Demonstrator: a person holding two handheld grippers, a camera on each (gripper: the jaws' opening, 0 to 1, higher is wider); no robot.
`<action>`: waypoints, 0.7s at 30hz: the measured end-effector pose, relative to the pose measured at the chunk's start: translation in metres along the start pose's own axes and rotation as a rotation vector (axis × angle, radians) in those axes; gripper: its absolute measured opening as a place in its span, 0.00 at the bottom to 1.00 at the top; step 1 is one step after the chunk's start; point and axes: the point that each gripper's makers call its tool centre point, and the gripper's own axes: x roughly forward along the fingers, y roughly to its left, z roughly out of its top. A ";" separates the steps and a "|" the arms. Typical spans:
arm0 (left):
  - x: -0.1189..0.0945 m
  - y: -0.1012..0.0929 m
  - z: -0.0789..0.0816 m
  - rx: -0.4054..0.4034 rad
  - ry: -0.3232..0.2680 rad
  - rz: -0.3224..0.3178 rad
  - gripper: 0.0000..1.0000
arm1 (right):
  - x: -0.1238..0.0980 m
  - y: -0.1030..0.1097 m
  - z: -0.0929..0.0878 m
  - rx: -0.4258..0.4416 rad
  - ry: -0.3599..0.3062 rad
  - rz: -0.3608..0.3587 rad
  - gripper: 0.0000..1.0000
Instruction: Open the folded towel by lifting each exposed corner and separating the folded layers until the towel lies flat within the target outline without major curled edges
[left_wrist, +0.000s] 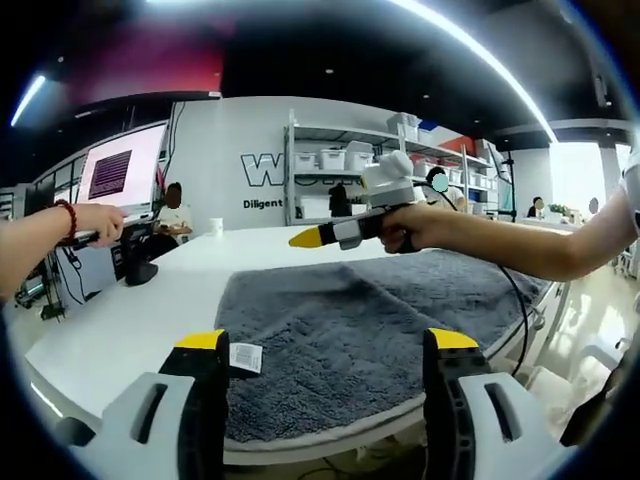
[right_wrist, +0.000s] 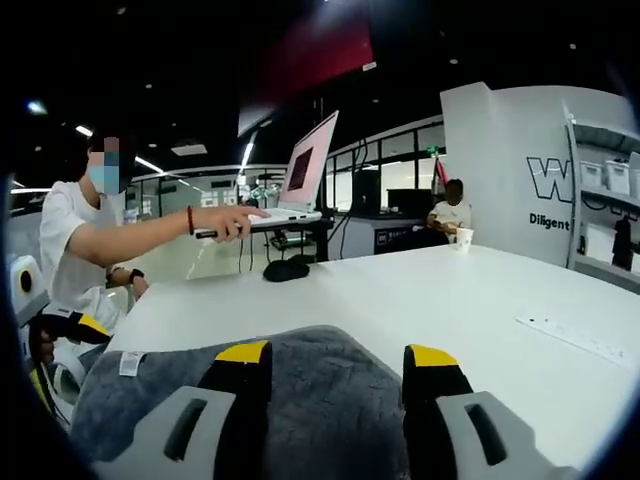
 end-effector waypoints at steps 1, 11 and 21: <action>0.001 -0.002 0.000 0.000 0.001 -0.007 0.77 | -0.006 0.000 -0.002 0.004 0.002 -0.001 0.50; 0.005 -0.021 0.007 0.035 -0.010 -0.060 0.76 | -0.039 -0.010 0.009 0.004 -0.038 -0.037 0.53; 0.009 -0.042 0.000 0.026 -0.006 -0.112 0.76 | -0.081 0.015 0.027 -0.091 -0.064 -0.035 0.54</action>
